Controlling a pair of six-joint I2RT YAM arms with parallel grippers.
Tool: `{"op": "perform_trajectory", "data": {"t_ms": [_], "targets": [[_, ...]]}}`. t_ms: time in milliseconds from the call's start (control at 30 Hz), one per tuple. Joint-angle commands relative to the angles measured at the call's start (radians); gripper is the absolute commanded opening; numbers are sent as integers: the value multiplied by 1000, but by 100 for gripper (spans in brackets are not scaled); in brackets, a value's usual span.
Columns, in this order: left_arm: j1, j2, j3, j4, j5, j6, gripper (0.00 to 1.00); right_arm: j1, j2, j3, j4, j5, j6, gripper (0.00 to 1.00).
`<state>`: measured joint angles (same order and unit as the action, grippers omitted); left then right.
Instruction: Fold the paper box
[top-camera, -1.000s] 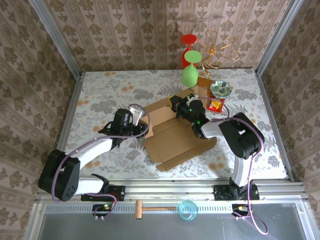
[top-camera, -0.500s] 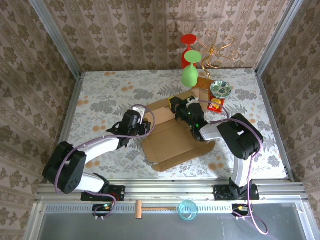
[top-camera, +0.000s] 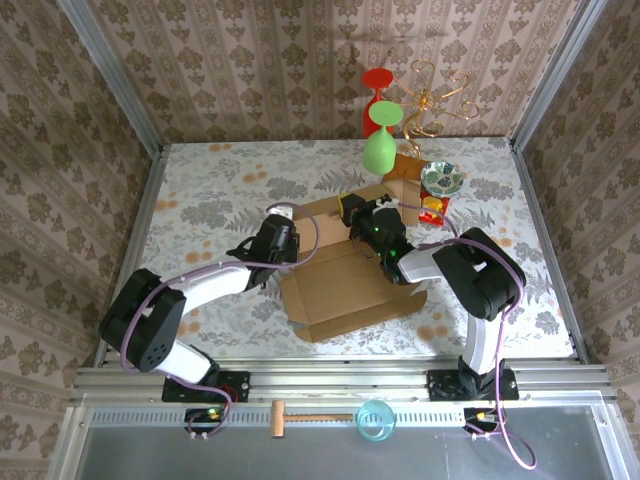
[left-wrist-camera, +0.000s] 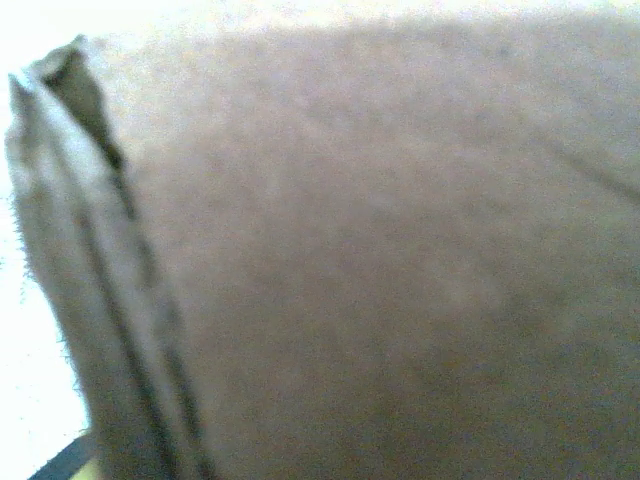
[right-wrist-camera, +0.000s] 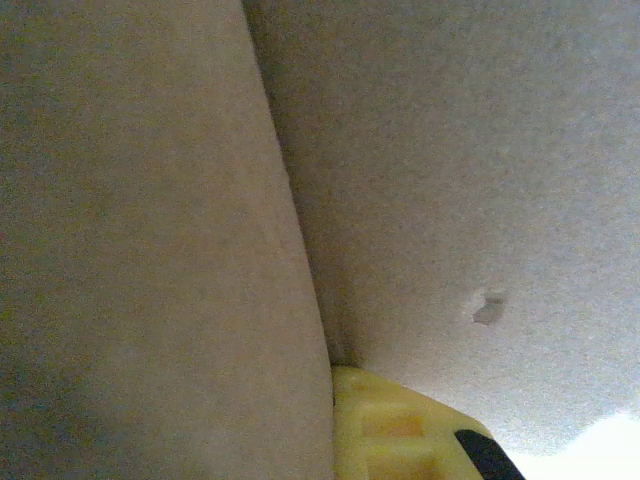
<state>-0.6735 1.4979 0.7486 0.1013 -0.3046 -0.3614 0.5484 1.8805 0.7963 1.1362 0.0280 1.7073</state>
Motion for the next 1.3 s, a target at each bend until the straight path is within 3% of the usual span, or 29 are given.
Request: {"op": "perform_trajectory", "data": {"t_ms": [0,233,733,1000,1267], "targets": [[-16,58,22,-131,-66,-22,31,31,3,-16,-20,-30,35,0],[-32,100,42,-180,-138,-69,0,38,3,-9,-18,-20,44,0],[-29,121,50,-179,-173,-111,0,44,-32,-4,-70,0,51,0],[-14,92,30,-144,-194,-28,0,44,-149,-12,-255,43,24,36],[3,46,-4,-78,-215,80,0,29,-340,-38,-496,66,-20,55]]}}
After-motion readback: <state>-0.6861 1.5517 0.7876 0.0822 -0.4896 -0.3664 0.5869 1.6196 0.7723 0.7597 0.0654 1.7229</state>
